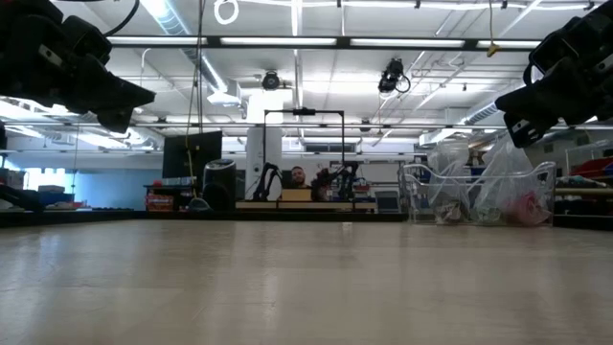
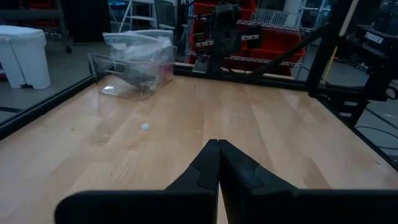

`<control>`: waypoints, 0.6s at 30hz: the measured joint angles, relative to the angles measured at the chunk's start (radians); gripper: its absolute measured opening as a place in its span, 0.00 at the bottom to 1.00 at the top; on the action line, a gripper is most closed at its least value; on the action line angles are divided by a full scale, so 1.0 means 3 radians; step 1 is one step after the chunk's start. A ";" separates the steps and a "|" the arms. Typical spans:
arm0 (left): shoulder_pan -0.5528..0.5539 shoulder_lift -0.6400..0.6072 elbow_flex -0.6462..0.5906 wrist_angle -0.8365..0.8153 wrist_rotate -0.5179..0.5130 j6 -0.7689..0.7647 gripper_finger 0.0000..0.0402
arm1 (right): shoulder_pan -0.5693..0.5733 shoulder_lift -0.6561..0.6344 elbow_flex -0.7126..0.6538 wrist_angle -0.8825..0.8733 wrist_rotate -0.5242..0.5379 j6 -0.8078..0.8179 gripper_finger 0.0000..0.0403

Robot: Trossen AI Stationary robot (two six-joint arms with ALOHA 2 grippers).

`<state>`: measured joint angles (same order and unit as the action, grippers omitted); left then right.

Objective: Roll bandage
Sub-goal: Return to Home Position

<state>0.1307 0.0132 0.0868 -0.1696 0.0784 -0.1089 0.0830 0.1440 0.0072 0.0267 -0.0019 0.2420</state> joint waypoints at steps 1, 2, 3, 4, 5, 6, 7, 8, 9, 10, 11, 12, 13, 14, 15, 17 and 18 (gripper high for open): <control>0.0000 0.0000 0.0000 0.0000 0.0000 0.0000 0.04 | 0.0000 0.0000 -0.0001 0.0002 0.0001 0.0000 0.03; 0.0000 0.0000 0.0000 0.0000 0.0000 0.0000 0.04 | 0.0000 0.0000 -0.0001 0.0001 0.0001 0.0000 0.03; 0.0000 0.0000 0.0000 0.0000 0.0000 0.0000 0.04 | 0.0000 0.0000 -0.0001 0.0002 0.0001 0.0000 0.03; 0.0000 0.0000 0.0000 0.0000 0.0000 0.0000 0.04 | 0.0000 0.0000 -0.0001 0.0002 0.0001 0.0000 0.03; 0.0000 0.0000 0.0000 0.0000 0.0000 0.0000 0.04 | 0.0000 0.0000 -0.0001 0.0002 0.0001 -0.0001 0.03; 0.0000 0.0000 0.0000 0.0000 0.0000 0.0000 0.04 | 0.0000 0.0000 -0.0001 0.0003 0.0001 -0.0001 0.03; 0.0000 0.0000 0.0001 0.0000 0.0000 0.0000 0.04 | 0.0000 0.0000 -0.0001 0.0003 0.0001 -0.0001 0.03; 0.0000 0.0000 0.0001 0.0000 0.0000 0.0000 0.04 | 0.0000 0.0000 -0.0002 0.0003 0.0000 -0.0001 0.02; 0.0000 0.0000 0.0001 0.0000 0.0000 0.0000 0.04 | 0.0000 0.0000 -0.0002 0.0003 0.0001 -0.0001 0.02; 0.0000 0.0000 0.0001 0.0000 0.0000 0.0000 0.04 | 0.0000 0.0000 -0.0002 0.0003 0.0001 -0.0001 0.02; 0.0000 0.0000 0.0001 0.0000 0.0000 0.0000 0.04 | 0.0000 0.0000 -0.0002 0.0003 0.0001 -0.0001 0.02; 0.0000 0.0000 0.0001 0.0000 0.0000 0.0000 0.04 | 0.0000 0.0000 -0.0002 0.0003 0.0001 -0.0002 0.02; 0.0000 0.0000 0.0002 0.0000 0.0000 0.0000 0.04 | 0.0000 0.0000 -0.0002 0.0003 0.0001 -0.0002 0.02; 0.0000 0.0000 0.0003 0.0000 0.0000 0.0000 0.04 | 0.0000 0.0000 -0.0002 0.0003 -0.0001 -0.0003 0.02; 0.0000 0.0000 0.0003 0.0001 0.0000 0.0000 0.04 | 0.0000 0.0000 -0.0002 0.0004 0.0001 -0.0003 0.02; 0.0000 0.0000 0.0003 0.0000 0.0000 0.0000 0.04 | 0.0000 0.0000 -0.0002 0.0004 0.0000 -0.0003 0.02; 0.0000 0.0000 0.0003 0.0000 0.0000 0.0000 0.04 | 0.0000 0.0000 -0.0002 0.0004 -0.0001 -0.0003 0.02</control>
<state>0.1307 0.0132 0.0875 -0.1696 0.0784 -0.1089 0.0830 0.1440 0.0067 0.0280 -0.0021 0.2413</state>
